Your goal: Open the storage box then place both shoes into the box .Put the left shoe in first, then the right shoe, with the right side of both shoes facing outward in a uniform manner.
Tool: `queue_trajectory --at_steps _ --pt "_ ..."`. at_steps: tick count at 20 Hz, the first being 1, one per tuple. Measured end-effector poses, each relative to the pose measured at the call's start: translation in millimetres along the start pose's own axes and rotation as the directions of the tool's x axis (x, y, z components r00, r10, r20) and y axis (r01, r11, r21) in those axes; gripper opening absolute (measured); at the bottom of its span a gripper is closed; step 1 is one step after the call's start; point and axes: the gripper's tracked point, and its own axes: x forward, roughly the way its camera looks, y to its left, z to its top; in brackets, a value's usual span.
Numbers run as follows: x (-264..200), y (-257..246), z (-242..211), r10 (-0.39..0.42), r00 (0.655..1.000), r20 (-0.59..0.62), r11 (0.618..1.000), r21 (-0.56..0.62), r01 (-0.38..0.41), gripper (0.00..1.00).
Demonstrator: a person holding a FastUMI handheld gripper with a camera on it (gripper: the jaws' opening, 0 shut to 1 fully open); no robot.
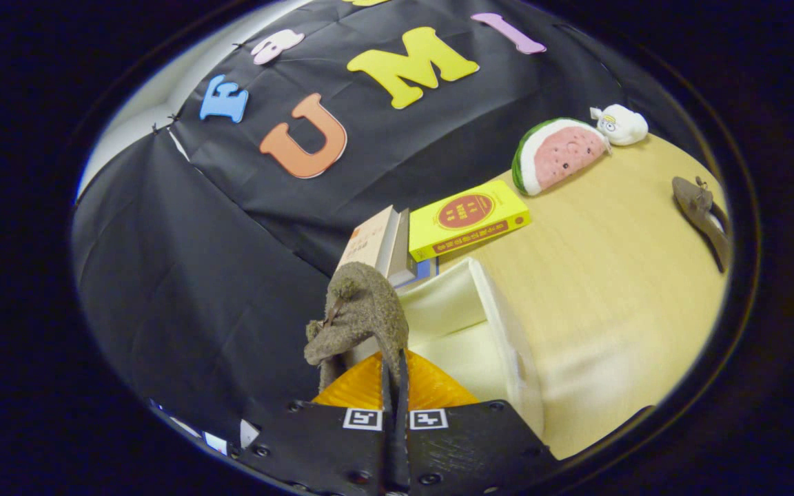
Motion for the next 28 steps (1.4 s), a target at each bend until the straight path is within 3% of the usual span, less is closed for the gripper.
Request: queue_trajectory --at_steps 7,13,16,17,19,25,28 --pt "17 3 -41 -0.046 0.999 0.006 0.999 -0.009 0.046 0.00" --pt "23 -6 -64 -0.085 0.994 -0.070 0.996 0.024 0.087 0.00" --pt "27 -8 -82 -0.135 0.982 -0.130 0.990 -0.057 0.128 0.02" --pt "28 -4 -80 -0.117 0.985 -0.128 0.990 -0.089 0.107 0.02" --pt "29 9 -74 -0.058 0.992 -0.115 0.993 -0.113 0.045 0.16" --pt "8 21 -62 0.032 0.996 -0.083 0.978 -0.205 -0.048 0.74" --pt "-15 17 -45 0.072 0.997 -0.025 0.947 -0.312 -0.076 0.88"
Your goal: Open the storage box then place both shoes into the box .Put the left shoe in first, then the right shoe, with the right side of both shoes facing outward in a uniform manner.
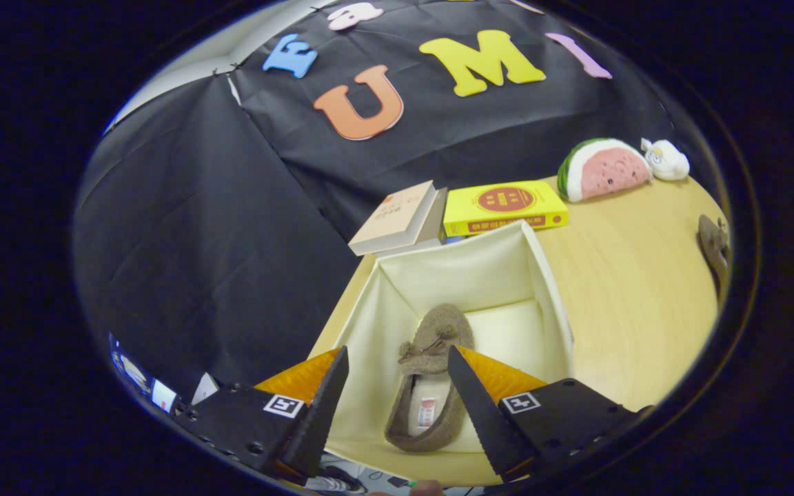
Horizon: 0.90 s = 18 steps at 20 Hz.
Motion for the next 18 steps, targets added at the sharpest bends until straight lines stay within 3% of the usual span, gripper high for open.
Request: queue_trajectory --at_steps 4,9,12,18 --pt "-47 -36 24 -0.007 0.989 0.148 0.980 -0.194 0.036 0.96" --pt "-93 -106 47 0.010 0.983 0.183 0.969 -0.245 0.035 0.96" --pt "-126 -166 67 -0.033 0.978 0.207 0.952 -0.292 0.094 0.96" --pt "-186 -316 100 -0.174 0.951 0.255 0.958 -0.177 0.223 0.96"
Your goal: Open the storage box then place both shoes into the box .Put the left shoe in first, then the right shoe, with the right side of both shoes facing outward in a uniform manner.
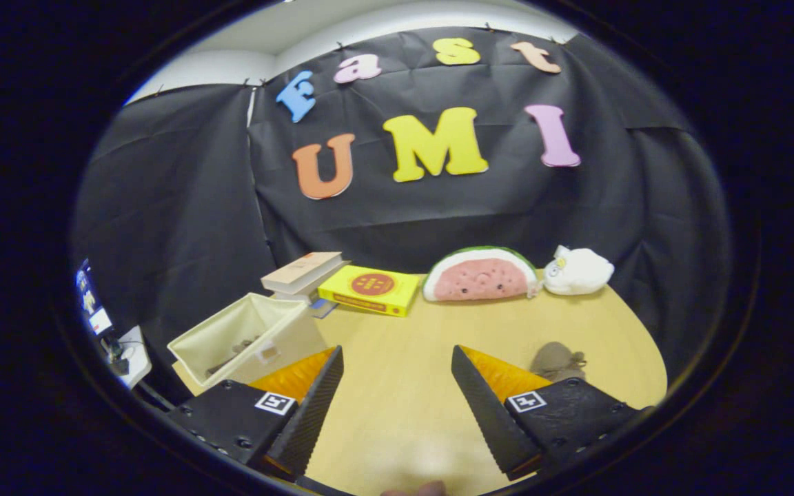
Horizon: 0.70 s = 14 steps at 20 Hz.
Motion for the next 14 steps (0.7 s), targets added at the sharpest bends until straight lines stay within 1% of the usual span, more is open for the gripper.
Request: queue_trajectory --at_steps 3,5,6,8,10,12,14 --pt "-12 -84 -11 -0.096 0.995 -0.030 0.995 0.013 0.096 0.96" --pt "-17 -135 -14 -0.163 0.985 -0.057 0.986 0.028 0.165 0.96" --pt "-19 -153 -17 -0.186 0.980 -0.074 0.981 0.035 0.189 0.96" --pt "-16 -184 -31 -0.228 0.964 -0.134 0.973 0.010 0.231 0.96" --pt "-10 -203 -50 -0.246 0.947 -0.208 0.968 -0.010 0.250 0.96" --pt "-1 -212 -71 -0.237 0.929 -0.284 0.970 -0.010 0.244 0.96" --pt "11 -221 -88 -0.233 0.914 -0.333 0.970 -0.014 0.242 0.96"
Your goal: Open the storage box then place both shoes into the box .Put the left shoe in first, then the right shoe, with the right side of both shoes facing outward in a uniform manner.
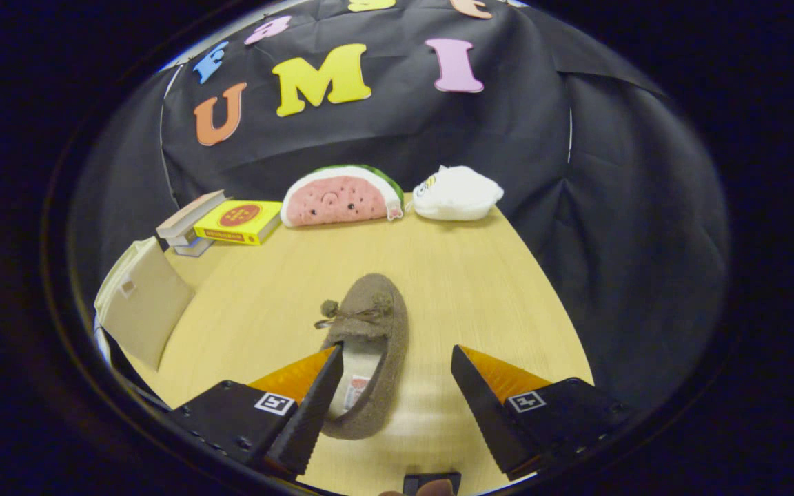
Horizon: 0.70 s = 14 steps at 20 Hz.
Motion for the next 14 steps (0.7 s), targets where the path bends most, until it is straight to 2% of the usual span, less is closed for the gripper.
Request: queue_trajectory --at_steps 5,8,12,14 --pt "31 7 -15 0.036 0.997 -0.066 0.999 0.034 -0.034 0.96" --pt "40 11 -17 0.054 0.996 -0.073 0.997 0.067 -0.049 0.68" --pt "41 8 -18 0.033 0.997 -0.075 0.995 0.098 -0.025 0.10" --pt "39 6 -17 0.035 0.997 -0.065 0.992 0.126 -0.027 0.02"
